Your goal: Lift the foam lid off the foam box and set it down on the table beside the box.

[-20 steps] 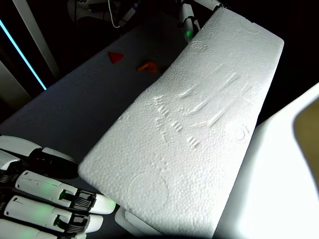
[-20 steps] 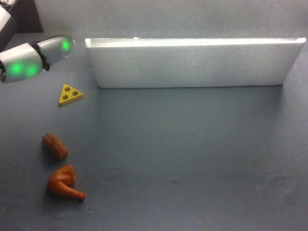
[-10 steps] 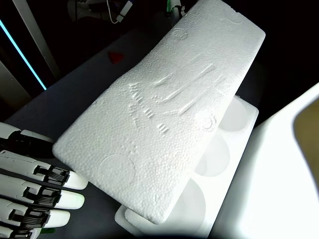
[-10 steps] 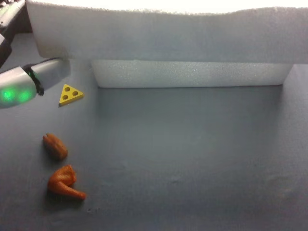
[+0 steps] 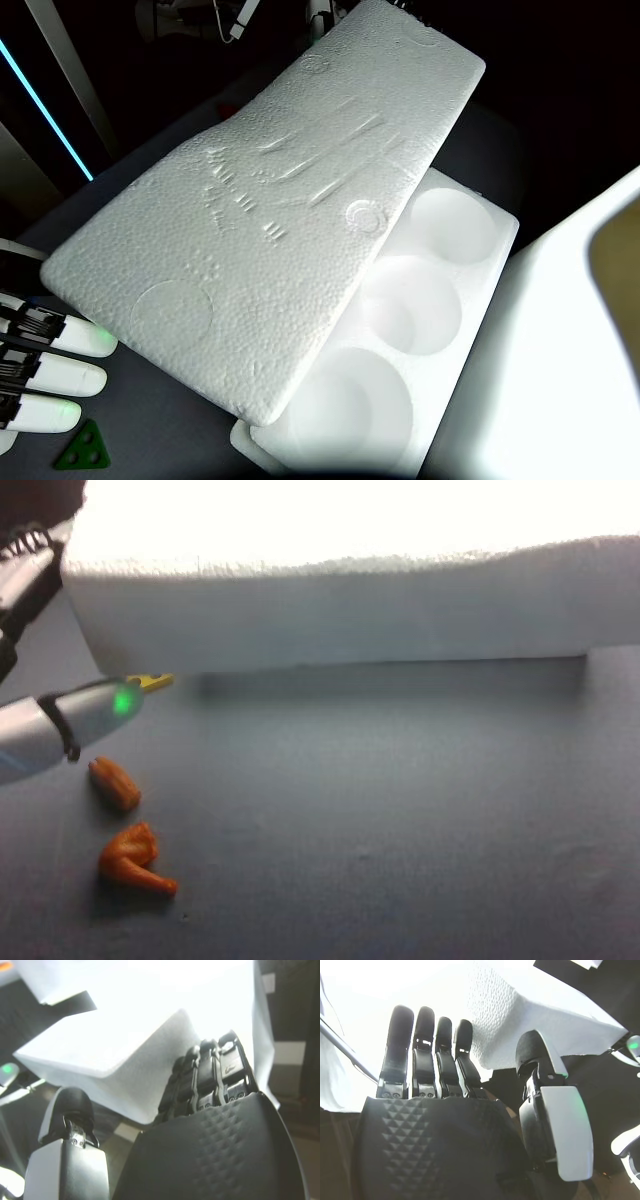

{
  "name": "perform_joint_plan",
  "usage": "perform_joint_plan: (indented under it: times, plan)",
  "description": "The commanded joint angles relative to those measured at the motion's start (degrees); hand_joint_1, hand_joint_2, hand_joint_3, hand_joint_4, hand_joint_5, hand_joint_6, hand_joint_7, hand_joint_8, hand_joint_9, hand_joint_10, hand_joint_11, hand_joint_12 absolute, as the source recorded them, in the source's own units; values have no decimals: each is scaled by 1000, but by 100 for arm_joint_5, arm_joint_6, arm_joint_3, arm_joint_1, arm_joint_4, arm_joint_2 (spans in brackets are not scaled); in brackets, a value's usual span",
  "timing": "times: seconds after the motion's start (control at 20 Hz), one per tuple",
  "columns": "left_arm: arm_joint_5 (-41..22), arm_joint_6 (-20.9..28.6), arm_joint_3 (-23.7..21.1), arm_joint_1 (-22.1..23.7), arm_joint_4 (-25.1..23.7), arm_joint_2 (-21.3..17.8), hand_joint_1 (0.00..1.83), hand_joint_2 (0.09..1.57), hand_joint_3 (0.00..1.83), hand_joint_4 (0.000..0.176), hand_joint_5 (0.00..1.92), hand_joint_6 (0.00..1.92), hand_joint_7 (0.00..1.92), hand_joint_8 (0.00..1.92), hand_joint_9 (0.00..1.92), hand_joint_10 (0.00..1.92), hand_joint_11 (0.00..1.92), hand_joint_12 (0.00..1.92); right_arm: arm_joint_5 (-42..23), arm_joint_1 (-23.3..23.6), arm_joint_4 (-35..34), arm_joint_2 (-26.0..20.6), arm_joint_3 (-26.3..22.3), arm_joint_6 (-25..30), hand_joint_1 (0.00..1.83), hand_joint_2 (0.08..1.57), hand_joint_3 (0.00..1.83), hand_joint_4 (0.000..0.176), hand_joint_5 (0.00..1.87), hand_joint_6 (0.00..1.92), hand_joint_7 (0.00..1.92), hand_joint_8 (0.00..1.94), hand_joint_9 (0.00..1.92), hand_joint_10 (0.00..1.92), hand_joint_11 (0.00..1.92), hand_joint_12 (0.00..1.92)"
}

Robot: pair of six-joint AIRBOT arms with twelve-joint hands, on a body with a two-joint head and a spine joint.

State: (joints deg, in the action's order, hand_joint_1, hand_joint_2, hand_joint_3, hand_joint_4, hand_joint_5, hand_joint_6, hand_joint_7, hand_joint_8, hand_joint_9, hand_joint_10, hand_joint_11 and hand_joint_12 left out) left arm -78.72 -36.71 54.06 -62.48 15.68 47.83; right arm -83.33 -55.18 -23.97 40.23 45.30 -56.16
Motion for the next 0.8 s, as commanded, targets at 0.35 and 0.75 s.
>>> perform_joint_plan:
  times: [0.35, 0.75]
  plan:
    - [-1015, 208, -167, -445, -319, 69, 255, 1180, 2, 36, 0, 0, 0, 0, 0, 0, 0, 0, -1009, -729, 255, -13, -171, 408, 356, 1383, 0, 0, 0, 707, 15, 485, 0, 643, 0, 1674]
    - [-369, 445, 103, -466, -222, 440, 196, 1178, 0, 18, 0, 0, 0, 0, 0, 0, 0, 0, -810, -966, -22, 267, 65, 743, 347, 1394, 3, 0, 0, 675, 1, 497, 0, 683, 0, 1750]
